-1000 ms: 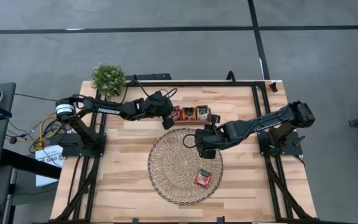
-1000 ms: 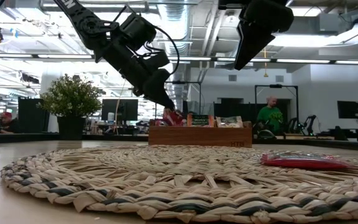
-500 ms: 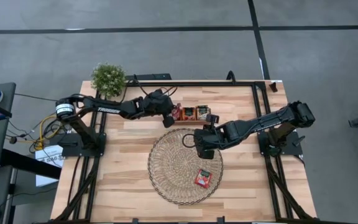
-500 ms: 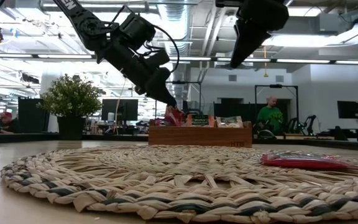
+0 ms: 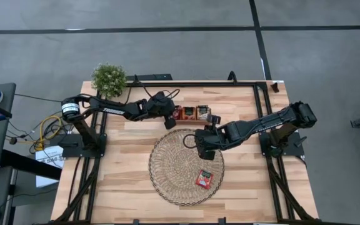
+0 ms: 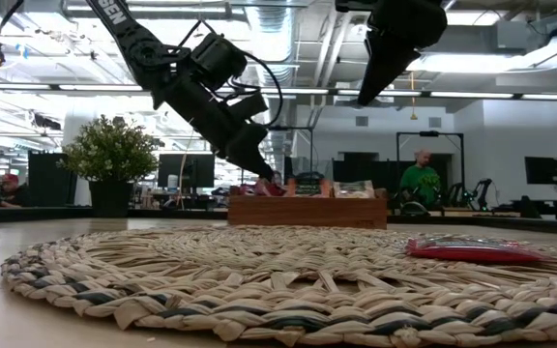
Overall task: Pick & Place Tea
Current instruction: Put the red tea bag into the left section of the wooden organizer
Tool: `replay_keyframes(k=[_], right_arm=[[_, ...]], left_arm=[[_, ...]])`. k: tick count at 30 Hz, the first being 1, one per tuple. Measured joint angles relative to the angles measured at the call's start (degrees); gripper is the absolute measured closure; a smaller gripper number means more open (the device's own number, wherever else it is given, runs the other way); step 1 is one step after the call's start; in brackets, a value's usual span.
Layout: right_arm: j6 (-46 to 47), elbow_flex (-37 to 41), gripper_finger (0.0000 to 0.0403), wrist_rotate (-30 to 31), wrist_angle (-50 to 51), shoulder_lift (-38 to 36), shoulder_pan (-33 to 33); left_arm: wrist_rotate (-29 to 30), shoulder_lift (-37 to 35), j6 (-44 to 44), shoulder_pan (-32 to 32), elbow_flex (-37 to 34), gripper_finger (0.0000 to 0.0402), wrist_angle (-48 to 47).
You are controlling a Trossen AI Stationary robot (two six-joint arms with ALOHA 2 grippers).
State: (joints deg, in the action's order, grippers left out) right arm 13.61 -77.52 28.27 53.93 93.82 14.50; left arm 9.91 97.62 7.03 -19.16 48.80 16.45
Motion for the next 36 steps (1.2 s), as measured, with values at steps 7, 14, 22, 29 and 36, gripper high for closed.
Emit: replay_keyframes(k=[7, 14, 22, 29, 36], right_arm=[[-0.01, 0.0, 0.0296, 0.02, -0.02, 0.0, 0.0], [-0.02, 0.0, 0.0296, 0.03, -0.02, 0.0, 0.0], [-0.02, 0.0, 0.0296, 0.04, -0.03, 0.0, 0.0], [-0.02, 0.0, 0.0296, 0.06, -0.04, 0.02, 0.0], [-0.02, 0.0, 0.0296, 0.15, -0.04, 0.02, 0.0]], left_arm=[[2.86, 0.0, 0.04, 0.0, 0.0, 0.0401, -0.09], [2.89, 0.0, 0.56, 0.0, 0.0, 0.0396, -0.09], [4.19, -0.31, 7.14, 0.0, 0.0, 0.0358, -0.1], [10.9, -0.31, 10.71, 0.0, 0.0, 0.0324, -0.03], [11.93, -0.33, 13.19, 0.02, 0.0, 0.0314, 0.13]])
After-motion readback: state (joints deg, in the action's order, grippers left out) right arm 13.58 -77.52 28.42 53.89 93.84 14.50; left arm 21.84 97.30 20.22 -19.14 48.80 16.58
